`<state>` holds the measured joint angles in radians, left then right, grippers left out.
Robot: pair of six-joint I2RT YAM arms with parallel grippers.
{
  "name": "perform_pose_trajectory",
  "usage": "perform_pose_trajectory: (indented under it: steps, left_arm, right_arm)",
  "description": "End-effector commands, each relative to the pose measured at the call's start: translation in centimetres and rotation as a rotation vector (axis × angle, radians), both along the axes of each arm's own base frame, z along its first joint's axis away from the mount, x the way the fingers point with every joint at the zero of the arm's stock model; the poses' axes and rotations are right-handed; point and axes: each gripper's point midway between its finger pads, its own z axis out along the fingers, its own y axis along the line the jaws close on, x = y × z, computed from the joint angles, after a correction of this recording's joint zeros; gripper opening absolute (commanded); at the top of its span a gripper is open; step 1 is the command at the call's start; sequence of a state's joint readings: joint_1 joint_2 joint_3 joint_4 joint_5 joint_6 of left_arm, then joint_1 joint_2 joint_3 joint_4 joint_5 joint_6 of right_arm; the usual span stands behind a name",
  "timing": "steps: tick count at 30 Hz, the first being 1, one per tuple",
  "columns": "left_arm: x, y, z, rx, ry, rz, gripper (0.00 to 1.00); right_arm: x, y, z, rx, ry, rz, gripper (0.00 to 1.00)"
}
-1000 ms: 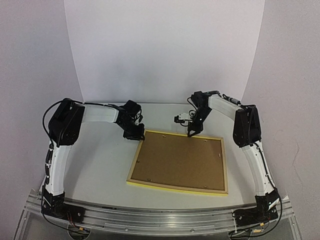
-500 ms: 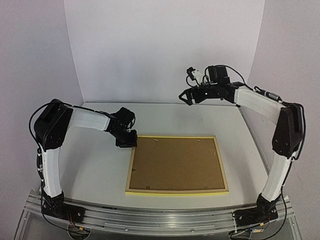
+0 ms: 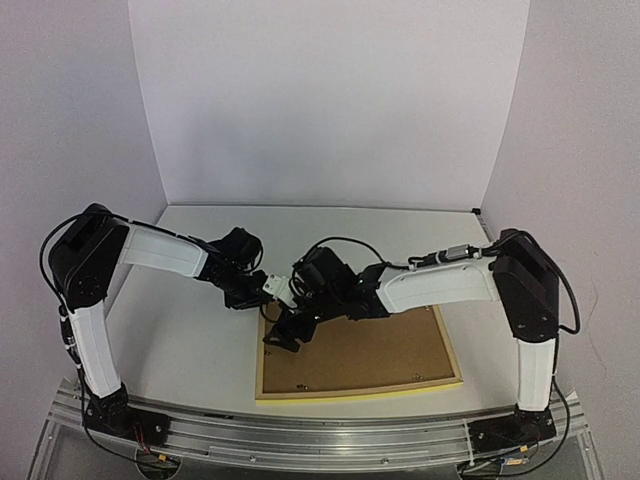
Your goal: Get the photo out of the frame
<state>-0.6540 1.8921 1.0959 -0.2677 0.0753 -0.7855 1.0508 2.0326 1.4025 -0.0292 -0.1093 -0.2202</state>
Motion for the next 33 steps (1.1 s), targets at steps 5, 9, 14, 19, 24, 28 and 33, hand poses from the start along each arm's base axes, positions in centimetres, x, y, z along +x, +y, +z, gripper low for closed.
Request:
perform_pose_trajectory:
  steps: [5,9,14,19,24,28,33]
  left_arm:
    - [-2.8,0.9,-1.4,-0.013,0.109,0.039,0.0]
    - [-2.8,0.9,-1.4,-0.015,0.112,0.045,0.0]
    - [-2.8,0.8,-1.5,-0.023,0.114,0.053,0.0]
    - [-2.9,0.9,-1.7,-0.021,0.12,0.061,0.0]
    - [-2.9,0.9,-1.7,-0.023,0.124,0.068,0.0]
    - [-3.1,1.1,-1.8,-0.025,0.132,0.082,0.0]
    - [-4.1,1.6,-2.3,-0.04,0.176,0.142,0.0]
  right_arm:
    - [-1.1,1.3,-4.2,-0.107,-0.116,0.064,0.88]
    - [-0.2,1.1,-5.9,-0.155,-0.162,0.013,0.85]
    - [-0.1,1.2,-7.2,-0.153,-0.158,0.001,0.84]
    - [-0.4,1.4,-7.9,-0.141,-0.132,-0.009,0.83]
    - [-1.3,1.2,-8.2,-0.131,-0.108,0.0,0.83]
    - [-0.1,1.1,-8.5,-0.131,-0.103,-0.107,0.79]
    - [1.7,0.7,-9.1,-0.106,-0.076,-0.299,0.75]
